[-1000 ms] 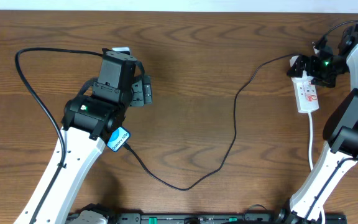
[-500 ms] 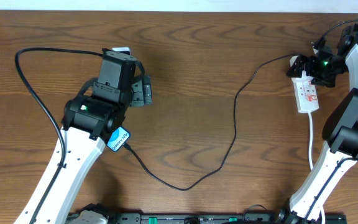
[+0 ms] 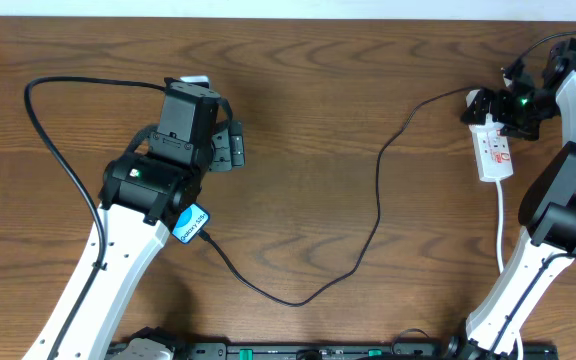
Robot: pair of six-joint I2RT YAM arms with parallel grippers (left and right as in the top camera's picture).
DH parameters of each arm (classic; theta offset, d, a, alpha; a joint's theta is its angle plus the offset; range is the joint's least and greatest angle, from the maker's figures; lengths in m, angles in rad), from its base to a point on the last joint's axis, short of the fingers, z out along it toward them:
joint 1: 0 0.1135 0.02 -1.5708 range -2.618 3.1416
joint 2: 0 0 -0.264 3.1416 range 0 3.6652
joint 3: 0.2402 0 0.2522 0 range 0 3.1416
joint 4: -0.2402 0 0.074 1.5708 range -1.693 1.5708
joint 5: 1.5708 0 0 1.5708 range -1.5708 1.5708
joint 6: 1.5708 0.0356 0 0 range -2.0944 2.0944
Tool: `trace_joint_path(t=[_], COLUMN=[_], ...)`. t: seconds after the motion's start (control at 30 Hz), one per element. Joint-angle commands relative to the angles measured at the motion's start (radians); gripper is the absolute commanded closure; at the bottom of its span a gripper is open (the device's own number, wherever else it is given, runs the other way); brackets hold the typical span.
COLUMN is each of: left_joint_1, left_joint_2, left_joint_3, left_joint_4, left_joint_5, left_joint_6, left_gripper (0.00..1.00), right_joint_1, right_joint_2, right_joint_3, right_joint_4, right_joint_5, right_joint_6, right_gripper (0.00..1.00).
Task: Plug charger to phone and switch on socket
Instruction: 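Press the orange switch down with the right gripper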
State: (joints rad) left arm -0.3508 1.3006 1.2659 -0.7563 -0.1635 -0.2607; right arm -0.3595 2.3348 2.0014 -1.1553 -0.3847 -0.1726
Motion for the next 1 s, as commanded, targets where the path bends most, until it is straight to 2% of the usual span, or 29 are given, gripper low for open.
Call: trace_joint_path(t=[0.0, 0.43, 0.97], left_joint_1=[0.002, 0.002, 0.002], left_joint_2=[0.006, 0.006, 0.006], left_joint_3=[0.014, 0.014, 0.014], left_joint_4=[-0.003, -0.002, -0.003], left_joint_5=[-0.013, -0.013, -0.013], left_joint_6=[0.013, 0.013, 0.013], left_gripper=[0.09, 0.09, 0.09], right_joint_1=[0.04, 0.04, 0.016], right_joint_2=[0.016, 0.016, 0.016], right_joint_3=[-0.002, -0.132, -0.116], right_joint_4=[0.003, 0.098, 0.081], right_joint_5=[-0.147, -0.209, -0.121], right_joint_6=[-0.008, 0.0, 0.067], right_gripper=[0.01, 0.01, 0.01])
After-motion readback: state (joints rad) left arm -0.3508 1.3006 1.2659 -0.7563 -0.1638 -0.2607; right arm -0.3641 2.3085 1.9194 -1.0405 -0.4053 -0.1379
